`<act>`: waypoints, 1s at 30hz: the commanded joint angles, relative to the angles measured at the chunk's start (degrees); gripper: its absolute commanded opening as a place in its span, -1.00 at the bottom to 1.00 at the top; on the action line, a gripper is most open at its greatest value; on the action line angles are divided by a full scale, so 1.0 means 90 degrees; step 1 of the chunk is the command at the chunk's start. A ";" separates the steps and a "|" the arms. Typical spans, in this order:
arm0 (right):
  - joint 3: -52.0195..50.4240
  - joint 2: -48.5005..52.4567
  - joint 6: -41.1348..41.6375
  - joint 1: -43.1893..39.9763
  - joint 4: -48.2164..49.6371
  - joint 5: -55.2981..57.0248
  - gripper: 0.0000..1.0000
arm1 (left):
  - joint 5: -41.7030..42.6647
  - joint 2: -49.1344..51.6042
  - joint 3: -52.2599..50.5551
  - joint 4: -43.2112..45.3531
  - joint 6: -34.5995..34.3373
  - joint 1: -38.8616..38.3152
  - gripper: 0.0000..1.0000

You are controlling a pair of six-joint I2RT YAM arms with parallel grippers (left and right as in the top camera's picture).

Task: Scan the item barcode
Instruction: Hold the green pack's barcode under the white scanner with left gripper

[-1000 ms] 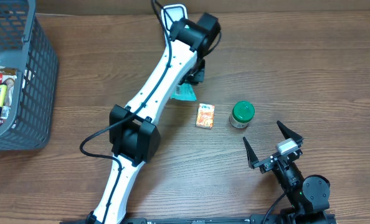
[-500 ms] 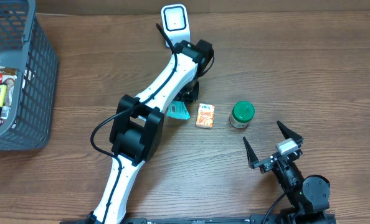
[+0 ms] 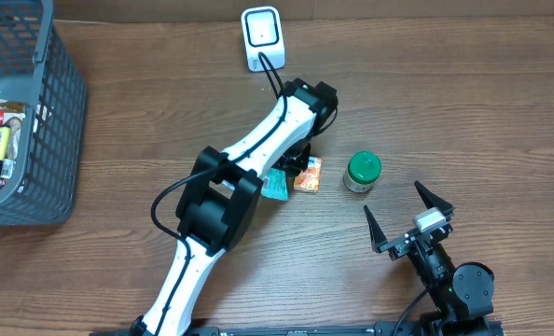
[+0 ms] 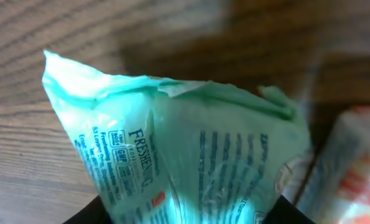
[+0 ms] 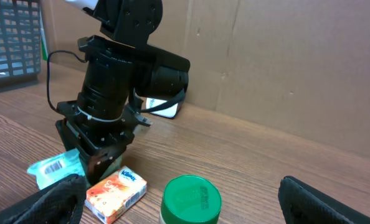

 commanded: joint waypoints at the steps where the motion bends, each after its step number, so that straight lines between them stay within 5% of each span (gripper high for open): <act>1: -0.0070 -0.0068 -0.0019 -0.0022 0.0036 0.0056 1.00 | -0.0024 0.0027 -0.0046 -0.0041 0.0017 -0.0053 -0.13; 30: -0.0070 -0.0068 -0.0019 -0.0022 0.0036 0.0056 1.00 | 0.1707 0.0027 -0.0053 -0.0134 -0.0155 -0.0172 -0.05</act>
